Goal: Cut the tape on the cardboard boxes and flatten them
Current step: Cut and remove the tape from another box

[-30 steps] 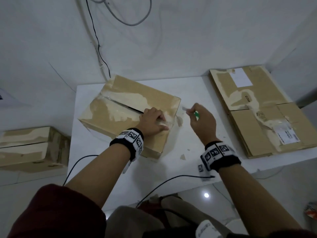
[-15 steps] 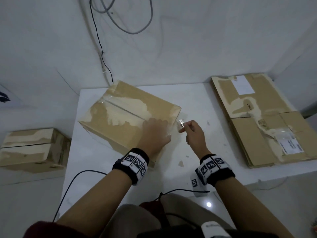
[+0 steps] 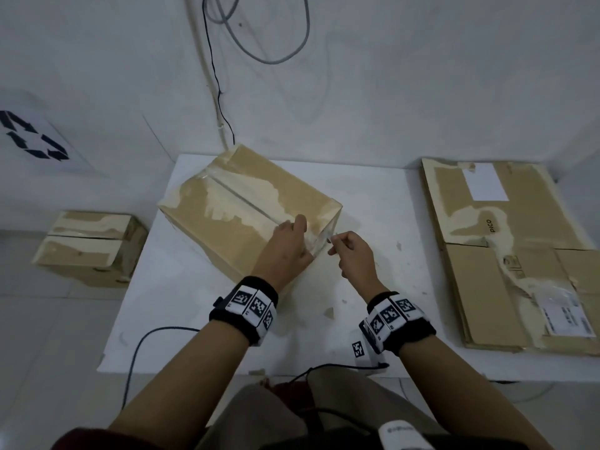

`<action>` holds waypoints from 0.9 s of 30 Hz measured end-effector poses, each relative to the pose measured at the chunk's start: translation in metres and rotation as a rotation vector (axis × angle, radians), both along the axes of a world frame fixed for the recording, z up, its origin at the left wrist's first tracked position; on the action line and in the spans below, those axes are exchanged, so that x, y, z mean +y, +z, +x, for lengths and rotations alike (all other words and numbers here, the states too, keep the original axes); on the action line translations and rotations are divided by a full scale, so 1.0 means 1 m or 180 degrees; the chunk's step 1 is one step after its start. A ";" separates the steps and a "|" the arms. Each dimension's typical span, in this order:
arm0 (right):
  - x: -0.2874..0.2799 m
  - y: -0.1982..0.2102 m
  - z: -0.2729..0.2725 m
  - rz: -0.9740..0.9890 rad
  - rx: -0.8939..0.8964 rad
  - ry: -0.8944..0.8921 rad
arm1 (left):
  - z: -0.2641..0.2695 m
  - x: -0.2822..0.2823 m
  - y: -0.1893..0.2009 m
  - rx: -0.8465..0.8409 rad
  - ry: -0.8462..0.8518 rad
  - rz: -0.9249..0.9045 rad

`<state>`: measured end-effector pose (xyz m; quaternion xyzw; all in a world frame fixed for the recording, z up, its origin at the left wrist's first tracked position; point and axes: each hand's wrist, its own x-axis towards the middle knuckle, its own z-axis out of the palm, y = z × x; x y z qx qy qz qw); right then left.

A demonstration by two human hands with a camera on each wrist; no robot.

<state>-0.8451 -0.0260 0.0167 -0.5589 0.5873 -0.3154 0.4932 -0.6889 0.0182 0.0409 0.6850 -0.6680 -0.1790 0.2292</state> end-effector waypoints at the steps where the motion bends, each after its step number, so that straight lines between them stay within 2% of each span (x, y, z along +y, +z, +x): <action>1: 0.000 0.000 0.000 0.0049 0.0025 0.0079 | -0.001 0.003 -0.002 -0.0008 0.0018 0.0021; 6: -0.003 0.000 0.005 0.0178 0.0010 0.0201 | -0.020 0.018 -0.005 -0.0064 0.0261 0.0002; 9: 0.002 -0.001 0.009 0.0068 0.0080 0.0376 | -0.018 0.017 -0.003 0.0179 0.0491 -0.0038; 13: 0.010 0.000 0.006 0.0019 0.0197 0.0527 | -0.007 0.025 -0.008 0.0162 0.0367 -0.0175; 17: 0.004 0.012 0.009 0.0300 0.0263 0.0543 | -0.010 0.034 -0.025 0.0487 0.0422 -0.0574; 22: 0.008 0.011 0.011 0.0196 0.0476 0.0635 | -0.009 0.033 -0.034 0.0666 0.0470 -0.0789; 27: 0.015 0.009 0.018 0.0161 0.0356 0.0596 | -0.010 0.032 -0.034 0.0812 0.0465 -0.0920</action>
